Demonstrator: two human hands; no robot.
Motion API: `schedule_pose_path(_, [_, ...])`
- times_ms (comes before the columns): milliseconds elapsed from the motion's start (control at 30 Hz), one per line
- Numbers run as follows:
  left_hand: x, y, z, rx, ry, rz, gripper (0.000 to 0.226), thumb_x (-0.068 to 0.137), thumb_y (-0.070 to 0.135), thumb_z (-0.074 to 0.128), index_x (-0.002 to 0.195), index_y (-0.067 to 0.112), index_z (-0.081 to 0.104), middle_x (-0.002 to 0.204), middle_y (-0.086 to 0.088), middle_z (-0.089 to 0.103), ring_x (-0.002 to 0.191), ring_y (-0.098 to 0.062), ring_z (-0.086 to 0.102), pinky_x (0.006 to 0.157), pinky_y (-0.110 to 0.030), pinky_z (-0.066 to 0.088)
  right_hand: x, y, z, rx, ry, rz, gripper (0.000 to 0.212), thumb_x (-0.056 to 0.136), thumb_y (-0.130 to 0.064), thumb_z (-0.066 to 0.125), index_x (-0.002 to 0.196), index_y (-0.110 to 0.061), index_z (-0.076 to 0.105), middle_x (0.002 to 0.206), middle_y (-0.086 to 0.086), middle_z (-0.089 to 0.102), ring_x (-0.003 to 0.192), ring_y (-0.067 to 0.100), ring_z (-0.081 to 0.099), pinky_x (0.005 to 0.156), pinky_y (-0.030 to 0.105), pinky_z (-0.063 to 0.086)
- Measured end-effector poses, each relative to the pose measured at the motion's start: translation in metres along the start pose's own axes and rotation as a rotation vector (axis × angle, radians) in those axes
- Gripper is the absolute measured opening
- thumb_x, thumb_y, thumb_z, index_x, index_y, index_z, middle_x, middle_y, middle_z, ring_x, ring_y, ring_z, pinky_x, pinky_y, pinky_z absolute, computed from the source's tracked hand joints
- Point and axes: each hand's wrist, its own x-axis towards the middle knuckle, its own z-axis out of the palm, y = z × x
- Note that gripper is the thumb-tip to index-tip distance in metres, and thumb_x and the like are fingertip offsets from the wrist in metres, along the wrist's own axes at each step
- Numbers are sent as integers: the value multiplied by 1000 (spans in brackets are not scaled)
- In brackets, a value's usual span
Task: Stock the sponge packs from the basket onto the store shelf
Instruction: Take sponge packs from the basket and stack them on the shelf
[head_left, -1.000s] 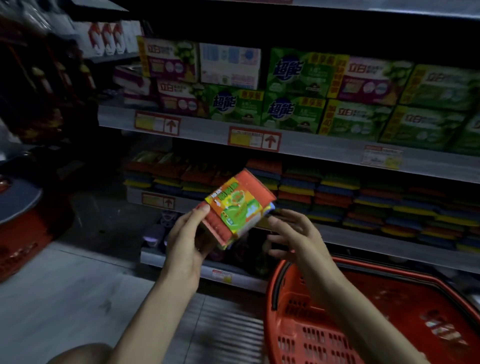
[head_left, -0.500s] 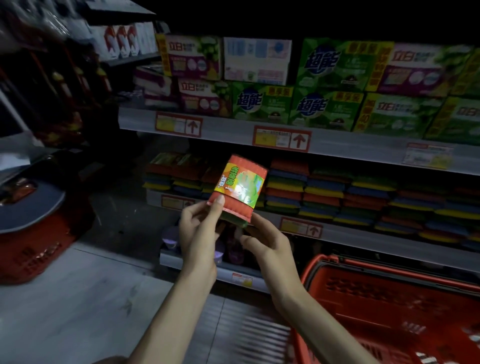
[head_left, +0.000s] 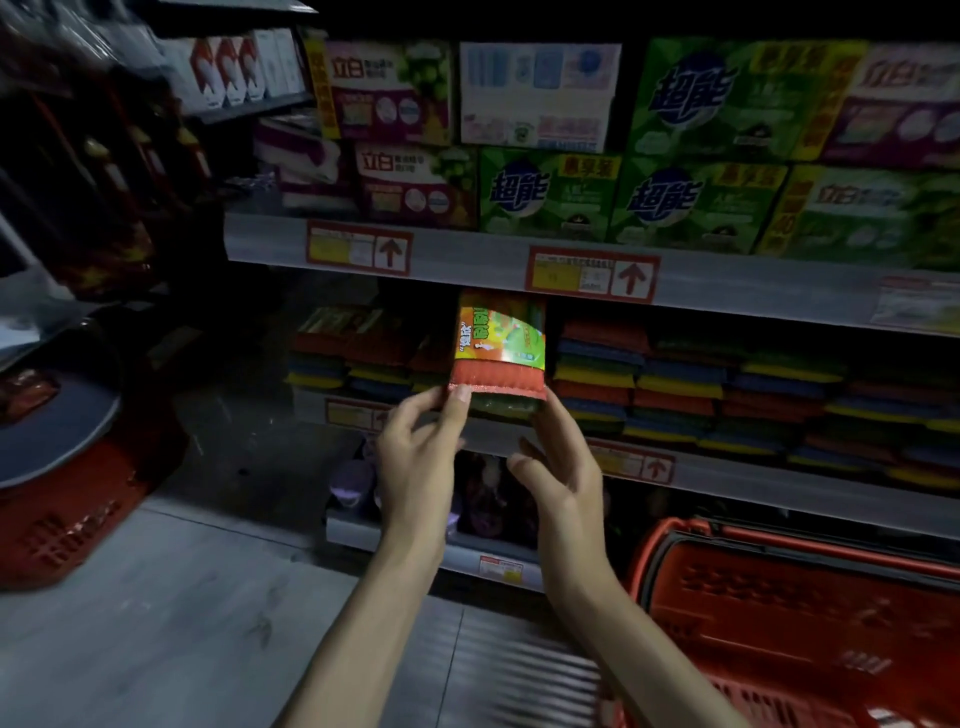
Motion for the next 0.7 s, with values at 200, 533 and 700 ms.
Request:
schedule_pose_path(200, [12, -10, 6, -33, -23, -19, 25, 100, 16, 63, 124, 13, 70, 123, 0, 71, 101, 0, 70, 88, -30, 58, 8, 6, 2, -20, 7, -42, 72, 85, -13, 60, 152, -36, 44, 150, -24, 48, 140, -6, 42, 117, 32, 39])
schedule_pose_path(533, [24, -20, 16, -51, -4, -56, 38, 98, 4, 62, 132, 20, 64, 127, -4, 70, 108, -10, 71, 95, -29, 56, 25, 12, -7, -71, 19, -12, 68, 83, -20, 60, 148, -40, 49, 147, -20, 49, 138, -6, 44, 106, 22, 40])
schedule_pose_path(700, [28, -21, 22, -46, -3, -86, 42, 99, 4, 61, 136, 22, 62, 122, -6, 72, 110, -14, 70, 95, -27, 55, 32, 11, -10, -106, 10, 13, 69, 83, -23, 61, 149, -41, 48, 152, -23, 46, 141, -6, 40, 114, 31, 41])
